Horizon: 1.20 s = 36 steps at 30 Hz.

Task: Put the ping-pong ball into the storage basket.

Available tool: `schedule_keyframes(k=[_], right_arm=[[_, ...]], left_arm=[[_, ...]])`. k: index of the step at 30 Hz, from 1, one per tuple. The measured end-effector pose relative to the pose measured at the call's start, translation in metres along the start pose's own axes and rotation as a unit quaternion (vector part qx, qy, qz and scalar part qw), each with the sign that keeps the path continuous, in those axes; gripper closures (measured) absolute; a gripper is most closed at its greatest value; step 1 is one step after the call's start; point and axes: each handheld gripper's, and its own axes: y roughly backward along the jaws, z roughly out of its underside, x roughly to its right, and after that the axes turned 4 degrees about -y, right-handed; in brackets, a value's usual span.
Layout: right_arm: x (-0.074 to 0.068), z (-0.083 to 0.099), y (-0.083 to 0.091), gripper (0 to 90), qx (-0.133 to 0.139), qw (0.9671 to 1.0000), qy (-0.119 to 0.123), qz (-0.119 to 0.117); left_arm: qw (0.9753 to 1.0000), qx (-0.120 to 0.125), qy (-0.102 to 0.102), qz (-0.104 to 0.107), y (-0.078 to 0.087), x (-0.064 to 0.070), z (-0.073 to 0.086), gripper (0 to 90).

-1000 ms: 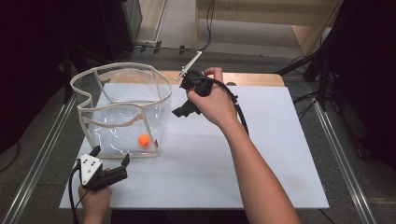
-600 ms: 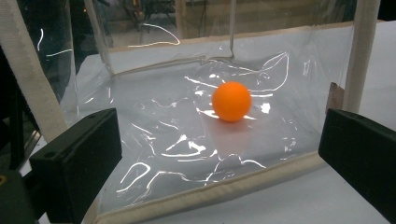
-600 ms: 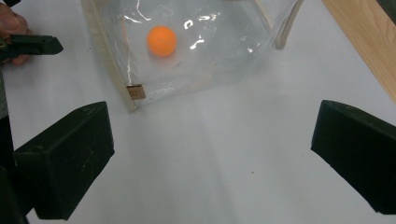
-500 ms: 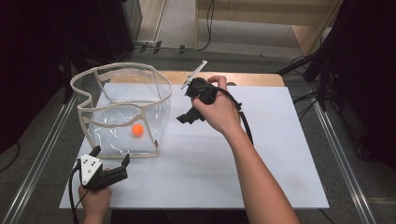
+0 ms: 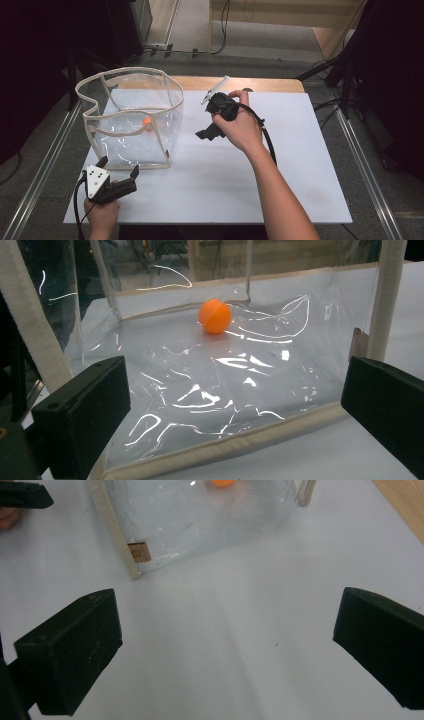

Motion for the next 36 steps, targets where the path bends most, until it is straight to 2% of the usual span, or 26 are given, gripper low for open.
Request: schedule_keyframes(k=[11, 13, 26, 36], right_arm=[[0.005, 0.024, -0.001, 0.0, 0.008, 0.9999, -0.011, 0.003], [0.007, 0.032, 0.001, 0.0, 0.012, 0.9997, -0.020, 0.005], [0.015, 0.064, 0.005, 0.0, 0.019, 0.9989, -0.042, 0.008], [0.018, 0.083, 0.008, 0.0, 0.023, 0.9980, -0.057, 0.013]], left_arm=[[1.0000, 0.000, 0.000, 0.000, 0.000, 0.000, 0.000, 0.0], [1.0000, 0.000, 0.000, 0.000, 0.000, 0.000, 0.000, 0.0], [1.0000, -0.001, -0.001, 0.000, 0.000, 0.001, 0.000, 0.0], [1.0000, 0.000, -0.001, 0.000, 0.000, 0.001, 0.000, 0.0]])
